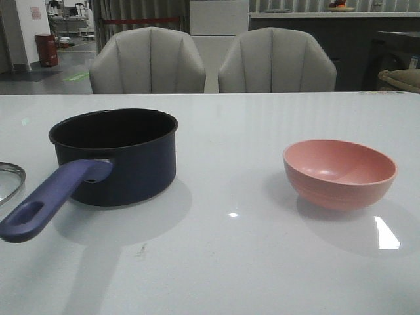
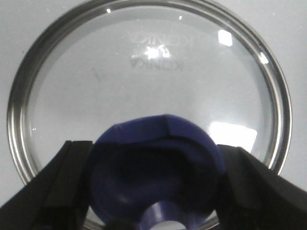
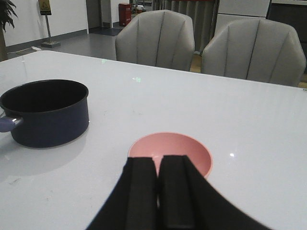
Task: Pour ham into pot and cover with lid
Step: 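Grasp the purple knob and lift the glass lid with the left gripper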
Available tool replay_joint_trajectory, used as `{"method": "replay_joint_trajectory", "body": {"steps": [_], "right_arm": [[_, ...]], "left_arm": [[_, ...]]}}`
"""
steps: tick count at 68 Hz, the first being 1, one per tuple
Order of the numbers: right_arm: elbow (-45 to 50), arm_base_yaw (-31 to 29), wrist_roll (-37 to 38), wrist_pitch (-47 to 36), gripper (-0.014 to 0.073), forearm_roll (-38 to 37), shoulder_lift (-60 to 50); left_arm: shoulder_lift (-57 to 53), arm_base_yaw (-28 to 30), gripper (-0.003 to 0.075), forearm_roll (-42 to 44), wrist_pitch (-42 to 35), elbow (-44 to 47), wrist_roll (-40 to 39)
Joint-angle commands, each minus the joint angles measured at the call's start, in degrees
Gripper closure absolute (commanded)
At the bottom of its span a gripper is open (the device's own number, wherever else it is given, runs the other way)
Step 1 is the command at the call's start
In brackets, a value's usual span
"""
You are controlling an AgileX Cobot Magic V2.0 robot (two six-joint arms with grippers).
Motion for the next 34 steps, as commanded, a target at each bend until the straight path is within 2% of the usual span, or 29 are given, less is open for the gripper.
{"method": "replay_joint_trajectory", "body": {"steps": [1,10,21,34], "right_arm": [[-1.5,0.0,-0.7,-5.0,0.0433,0.4,0.6],[-1.5,0.0,-0.7,-5.0,0.0433,0.4,0.6],[-1.5,0.0,-0.7,-5.0,0.0433,0.4,0.6],[-1.5,0.0,-0.7,-5.0,0.0433,0.4,0.6]], "left_arm": [[-4.9,-0.3,0.0514,-0.1,-1.7,-1.8,-0.5],[-6.3,-0.3,0.0514,-0.1,-1.2,-3.0,-0.3],[-7.8,-0.3,0.0514,-0.1,2.8,-7.7,0.7],[-9.7,-3.7,0.0514,-0.1,4.3,-14.3,3.0]]}}
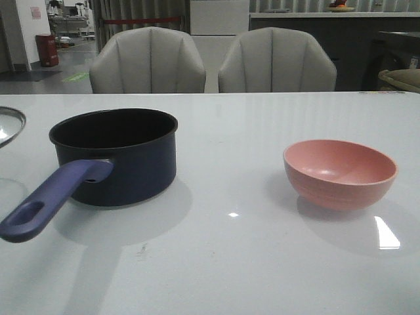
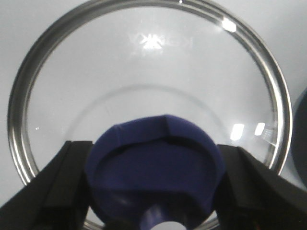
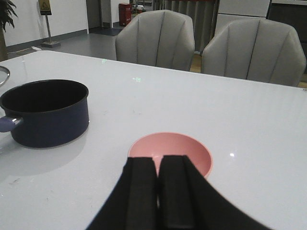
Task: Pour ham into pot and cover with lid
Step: 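Grasp the purple knob and lift the glass lid with the left gripper, then lower the glass lid onto the saucepan with the left gripper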
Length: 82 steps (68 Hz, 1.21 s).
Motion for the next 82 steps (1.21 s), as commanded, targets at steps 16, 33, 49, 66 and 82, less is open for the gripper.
{"method": "replay_joint_trajectory", "body": {"steps": [16,33,49,66,82], "right_arm": [[-1.5,0.0,-0.7,-5.0,0.0433,0.4,0.6],[-1.5,0.0,-0.7,-5.0,0.0433,0.4,0.6],[-1.5,0.0,-0.7,-5.0,0.0433,0.4,0.6],[-1.5,0.0,-0.7,-5.0,0.0433,0.4,0.6],[-1.5,0.0,-0.7,-5.0,0.0433,0.4,0.6]], "left_arm": [[-4.5,-13.2,0.0514,-0.7,3.8,-13.8,4.3],[-0.2,-23.5,0.0514,-0.5,9.5,-19.2,6.9],[5.2,-25.3,0.0514,-1.7,13.9,-22.9,6.9],[6.6,-25.3,0.0514,-3.0,13.9,-22.9,6.9],[8.0,-25.3,0.0498,-1.2,13.8,-22.9,6.9]]}}
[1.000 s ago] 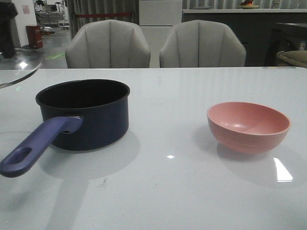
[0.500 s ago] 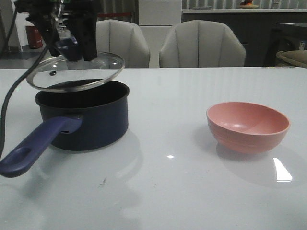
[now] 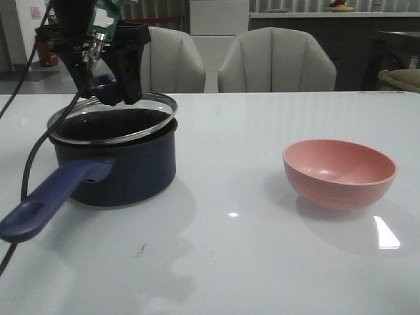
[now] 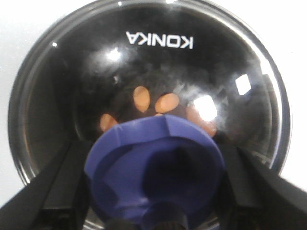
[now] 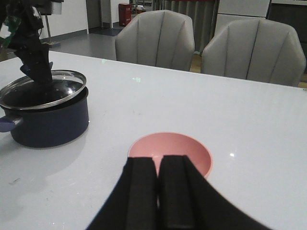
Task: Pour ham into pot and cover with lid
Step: 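Lower the glass lid onto the saucepan with the left gripper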
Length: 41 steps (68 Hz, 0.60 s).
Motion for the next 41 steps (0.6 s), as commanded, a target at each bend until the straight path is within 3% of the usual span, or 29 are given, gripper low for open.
{"method": "replay_joint_trajectory", "body": {"steps": [1,12,30,41], "right_arm": [[-1.5,0.0,-0.7,-4.9,0.0433,0.4,0.6],[-1.5,0.0,-0.7,-4.9,0.0433,0.4,0.6],[-1.5,0.0,-0.7,-4.9,0.0433,0.4,0.6],[-1.5,0.0,-0.7,-4.9,0.0433,0.4,0.6]], "left_arm": [[-2.5,-0.4,0.0489,0.3,1.1,-2.0,0.0],[-1.9,-0.4,0.0389,0.4,0.4,-2.0,0.0],[-1.9,-0.4,0.0135,0.4,-1.1,-2.1,0.0],[-1.9,-0.4,0.0124,0.4,0.0,-3.8,0.0]]}}
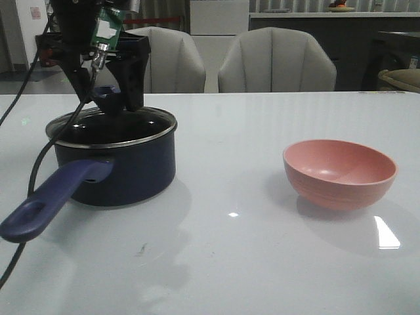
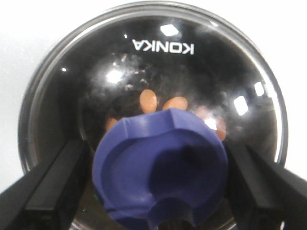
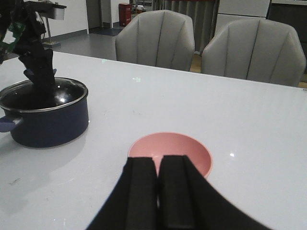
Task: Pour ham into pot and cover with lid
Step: 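Lower the glass lid onto the saucepan with the left gripper, then open the left gripper and raise it off the knob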
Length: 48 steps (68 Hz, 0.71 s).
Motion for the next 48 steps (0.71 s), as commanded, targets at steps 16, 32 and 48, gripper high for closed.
{"method": "replay_joint_trajectory", "body": {"steps": [16,32,48], "right_arm": [[-1.5,0.0,-0.7,-4.9,0.0433,0.4,0.6],[-1.5,0.0,-0.7,-4.9,0.0433,0.4,0.6],[-1.5,0.0,-0.7,-4.9,0.0433,0.4,0.6]], "left_arm": [[-7.3,-0.1,0.0174,0.1,1.7,-4.2,-0.1],[-18.2,0.0,0.0271,0.5,-0.2,4.1,1.5],[-33.1,0.1,0.0346,0.4,-11.1,23.1,1.5]]}}
